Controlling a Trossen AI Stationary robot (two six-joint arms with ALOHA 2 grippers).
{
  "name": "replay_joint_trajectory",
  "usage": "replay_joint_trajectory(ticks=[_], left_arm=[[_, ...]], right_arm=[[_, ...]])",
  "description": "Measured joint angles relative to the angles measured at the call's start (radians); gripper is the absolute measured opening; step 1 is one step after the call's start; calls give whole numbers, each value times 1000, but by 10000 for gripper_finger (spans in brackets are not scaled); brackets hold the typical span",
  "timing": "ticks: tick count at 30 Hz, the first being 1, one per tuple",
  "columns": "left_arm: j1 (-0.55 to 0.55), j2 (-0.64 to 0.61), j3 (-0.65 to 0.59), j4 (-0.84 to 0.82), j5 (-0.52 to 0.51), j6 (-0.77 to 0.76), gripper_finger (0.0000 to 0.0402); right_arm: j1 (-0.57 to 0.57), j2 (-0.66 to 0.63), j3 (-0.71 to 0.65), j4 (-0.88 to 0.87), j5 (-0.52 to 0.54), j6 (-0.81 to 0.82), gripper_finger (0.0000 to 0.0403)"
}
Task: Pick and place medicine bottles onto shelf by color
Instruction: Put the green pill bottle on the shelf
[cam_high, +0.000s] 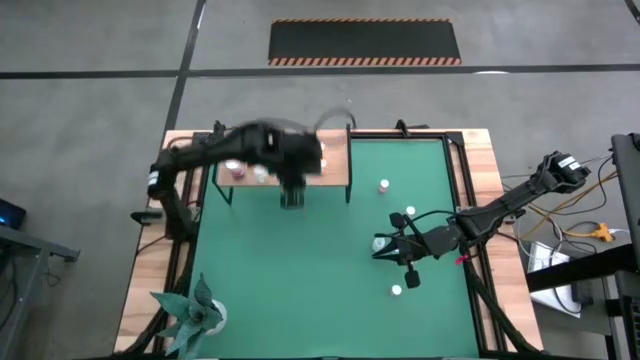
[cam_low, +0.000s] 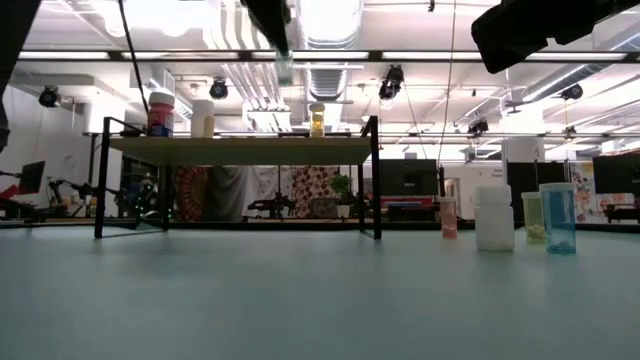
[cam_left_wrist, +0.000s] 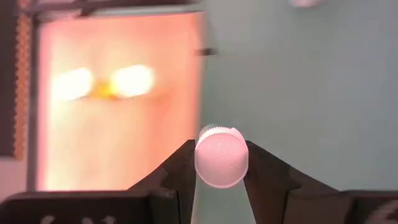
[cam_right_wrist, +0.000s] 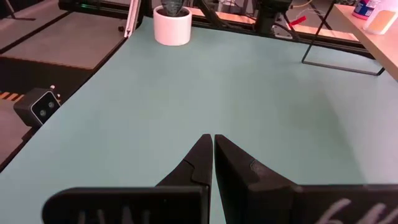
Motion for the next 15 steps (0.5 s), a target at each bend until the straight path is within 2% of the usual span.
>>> replay_joint_trajectory(ticks=[5, 8, 11, 15], left_arm=[[234, 6, -38, 28, 7, 47, 96], [334, 12, -83, 47, 40, 42, 96], [385, 12, -121, 79, 101, 38, 97], [388, 12, -162, 131, 124, 18, 97]], right_arm=[[0, 0, 0, 1, 0, 13, 9], [0, 0, 0, 1, 0, 21, 9], [0, 0, 0, 0, 0, 28, 9], [0, 0, 0, 0, 0, 29, 9]])
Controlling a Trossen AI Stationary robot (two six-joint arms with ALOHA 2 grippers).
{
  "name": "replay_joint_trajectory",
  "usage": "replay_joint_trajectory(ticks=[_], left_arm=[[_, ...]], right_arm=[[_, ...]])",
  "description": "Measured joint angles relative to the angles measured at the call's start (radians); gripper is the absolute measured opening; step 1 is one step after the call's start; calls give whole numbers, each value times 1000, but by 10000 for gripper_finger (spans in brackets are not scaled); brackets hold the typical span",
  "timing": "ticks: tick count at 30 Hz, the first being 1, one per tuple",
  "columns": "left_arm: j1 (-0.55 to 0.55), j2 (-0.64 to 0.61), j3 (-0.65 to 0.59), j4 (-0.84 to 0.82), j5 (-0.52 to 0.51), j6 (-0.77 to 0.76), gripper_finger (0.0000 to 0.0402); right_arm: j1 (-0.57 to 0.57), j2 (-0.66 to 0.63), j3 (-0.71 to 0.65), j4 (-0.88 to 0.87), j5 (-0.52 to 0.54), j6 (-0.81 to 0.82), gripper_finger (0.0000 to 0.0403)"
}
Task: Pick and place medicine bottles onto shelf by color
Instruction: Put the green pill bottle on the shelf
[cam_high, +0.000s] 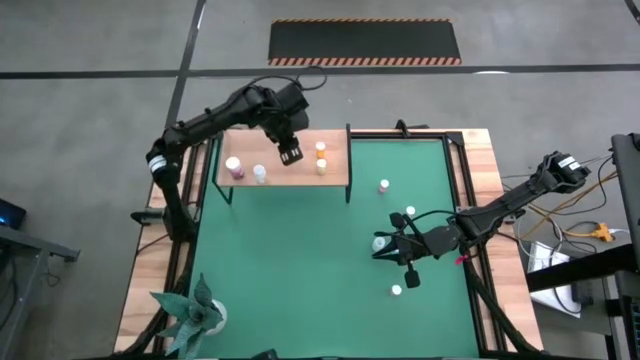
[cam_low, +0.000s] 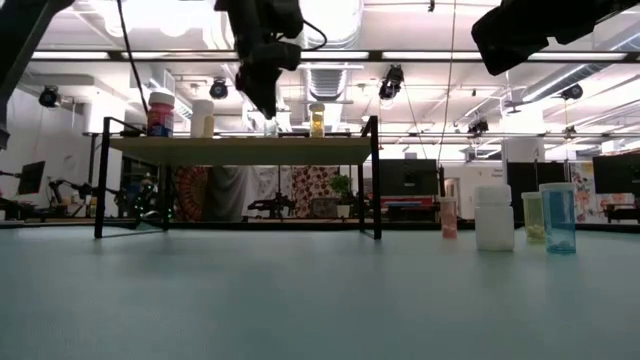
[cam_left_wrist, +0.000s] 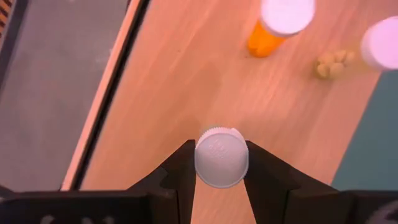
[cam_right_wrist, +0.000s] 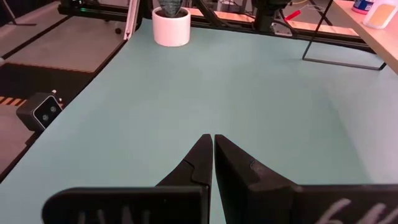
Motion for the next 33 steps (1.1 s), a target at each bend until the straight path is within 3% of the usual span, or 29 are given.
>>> replay_joint_trajectory(ticks=[33], left_arm=[[-59, 5, -52, 50, -38, -32, 98]], right_arm=[[0, 0, 0, 1, 0, 26, 9]])
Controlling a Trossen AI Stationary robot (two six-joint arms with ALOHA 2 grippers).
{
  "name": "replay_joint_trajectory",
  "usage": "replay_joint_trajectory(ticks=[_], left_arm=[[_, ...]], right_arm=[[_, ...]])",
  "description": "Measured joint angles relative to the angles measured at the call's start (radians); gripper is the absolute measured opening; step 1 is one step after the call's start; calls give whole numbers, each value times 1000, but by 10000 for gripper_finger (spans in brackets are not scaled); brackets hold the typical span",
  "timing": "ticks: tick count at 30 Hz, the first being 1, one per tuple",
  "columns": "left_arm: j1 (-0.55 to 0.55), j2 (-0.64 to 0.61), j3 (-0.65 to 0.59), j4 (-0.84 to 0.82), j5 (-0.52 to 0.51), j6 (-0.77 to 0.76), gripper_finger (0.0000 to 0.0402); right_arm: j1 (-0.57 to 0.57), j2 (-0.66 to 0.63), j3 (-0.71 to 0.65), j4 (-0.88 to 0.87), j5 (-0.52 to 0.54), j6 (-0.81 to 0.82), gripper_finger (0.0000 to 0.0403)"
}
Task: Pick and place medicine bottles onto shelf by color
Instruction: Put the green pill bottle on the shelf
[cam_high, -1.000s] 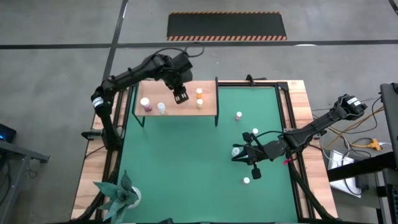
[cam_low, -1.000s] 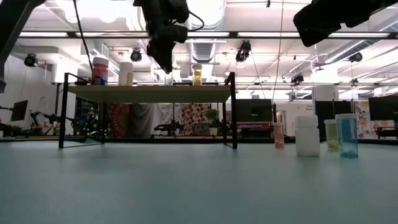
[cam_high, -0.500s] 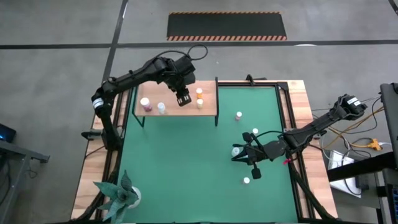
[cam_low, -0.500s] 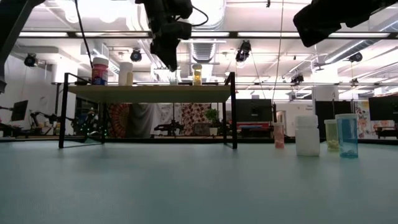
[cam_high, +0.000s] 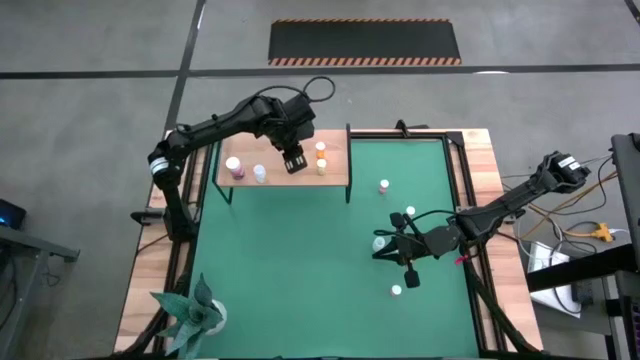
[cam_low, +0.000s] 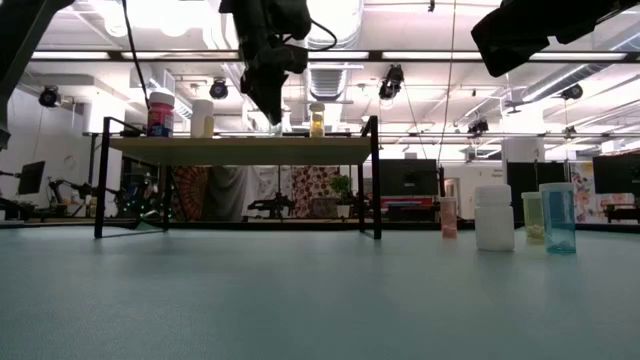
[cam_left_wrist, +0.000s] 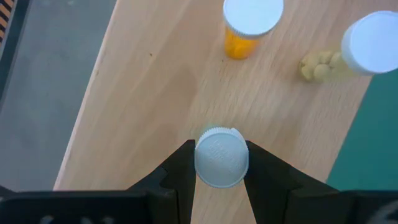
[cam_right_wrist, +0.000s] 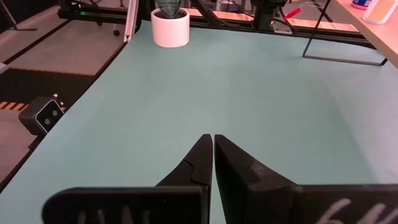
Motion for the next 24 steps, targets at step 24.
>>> replay_joint_trajectory(ticks=[24], left_arm=[[-3, -13, 51, -38, -1, 7, 165]], right_arm=[[0, 0, 0, 13, 0, 4, 9]])
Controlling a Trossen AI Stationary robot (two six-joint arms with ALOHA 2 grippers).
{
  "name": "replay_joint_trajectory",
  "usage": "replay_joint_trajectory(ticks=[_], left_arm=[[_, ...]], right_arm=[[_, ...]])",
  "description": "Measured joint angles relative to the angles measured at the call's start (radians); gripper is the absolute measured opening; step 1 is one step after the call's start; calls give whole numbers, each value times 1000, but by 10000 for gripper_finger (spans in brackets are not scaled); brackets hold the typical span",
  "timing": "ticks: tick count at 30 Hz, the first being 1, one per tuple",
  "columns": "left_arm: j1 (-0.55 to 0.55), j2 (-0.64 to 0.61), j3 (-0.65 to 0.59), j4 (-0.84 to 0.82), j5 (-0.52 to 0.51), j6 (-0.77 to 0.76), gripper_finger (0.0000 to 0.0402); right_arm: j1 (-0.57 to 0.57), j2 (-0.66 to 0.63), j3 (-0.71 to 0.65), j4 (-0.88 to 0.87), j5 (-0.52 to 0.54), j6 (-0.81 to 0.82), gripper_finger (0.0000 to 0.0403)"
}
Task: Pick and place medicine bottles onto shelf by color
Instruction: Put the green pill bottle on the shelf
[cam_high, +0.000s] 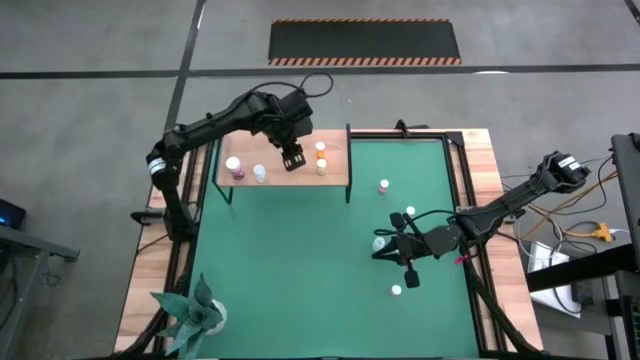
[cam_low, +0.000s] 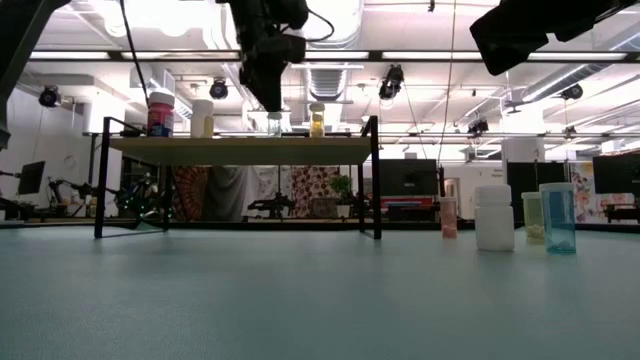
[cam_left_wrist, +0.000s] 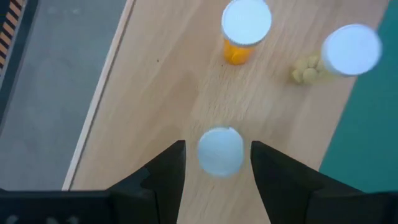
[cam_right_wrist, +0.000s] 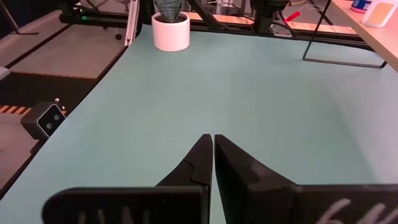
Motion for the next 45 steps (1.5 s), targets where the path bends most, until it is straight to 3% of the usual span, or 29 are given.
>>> replay_joint_trajectory(ticks=[10, 14, 17, 20, 24, 45], left_arm=[[-120, -83, -13, -18, 5, -14, 152], [-197, -83, -80, 21, -15, 12, 113], [-222, -78, -132, 60, -117, 29, 76], [-212, -75, -175, 72, -194, 30, 40], [-178, -75, -230, 132, -204, 43, 5], [-118, -72, -272, 215, -204, 47, 6]], right_arm=[[0, 1, 0, 11, 0, 23, 9], [0, 1, 0, 13, 0, 21, 9], [0, 1, 0, 13, 0, 21, 9], [0, 1, 0, 12, 0, 23, 9], [0, 1, 0, 9, 0, 21, 9], [0, 2, -1, 7, 0, 24, 9]])
